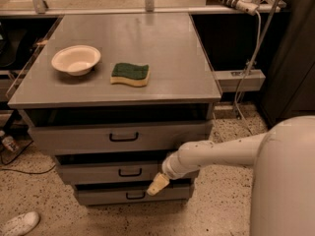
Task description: Open middle drawer
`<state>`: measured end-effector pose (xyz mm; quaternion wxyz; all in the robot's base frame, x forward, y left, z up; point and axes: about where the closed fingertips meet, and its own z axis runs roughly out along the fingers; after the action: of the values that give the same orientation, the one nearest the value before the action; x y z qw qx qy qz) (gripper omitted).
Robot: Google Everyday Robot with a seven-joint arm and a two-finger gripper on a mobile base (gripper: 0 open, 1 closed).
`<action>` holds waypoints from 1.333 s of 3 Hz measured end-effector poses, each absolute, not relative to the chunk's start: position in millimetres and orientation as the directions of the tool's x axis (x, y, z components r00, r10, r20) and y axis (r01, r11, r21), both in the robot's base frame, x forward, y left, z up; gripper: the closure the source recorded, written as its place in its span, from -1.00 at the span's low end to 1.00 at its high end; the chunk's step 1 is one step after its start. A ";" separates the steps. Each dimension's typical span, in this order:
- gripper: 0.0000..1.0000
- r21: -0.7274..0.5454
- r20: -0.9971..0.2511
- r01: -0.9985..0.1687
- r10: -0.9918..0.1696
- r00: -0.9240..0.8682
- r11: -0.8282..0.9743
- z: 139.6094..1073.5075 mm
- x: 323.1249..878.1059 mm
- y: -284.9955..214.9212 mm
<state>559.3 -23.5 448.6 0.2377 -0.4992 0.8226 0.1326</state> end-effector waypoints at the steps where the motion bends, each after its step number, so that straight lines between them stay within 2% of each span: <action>1: -1.00 -0.014 -0.526 -0.896 -0.765 -0.372 0.445 434.5 566.9 -16.6; 3: -1.00 0.037 -0.486 -0.898 -0.777 -0.399 0.438 426.3 551.8 -24.7; 4: -1.00 0.097 -0.481 -0.852 -0.725 -0.493 0.515 457.3 511.4 -45.0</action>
Offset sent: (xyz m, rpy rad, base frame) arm -0.0308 -0.0158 -0.0445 -0.0435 0.1698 0.0457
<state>511.4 -45.0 457.3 0.1937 -0.4647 0.8484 0.1635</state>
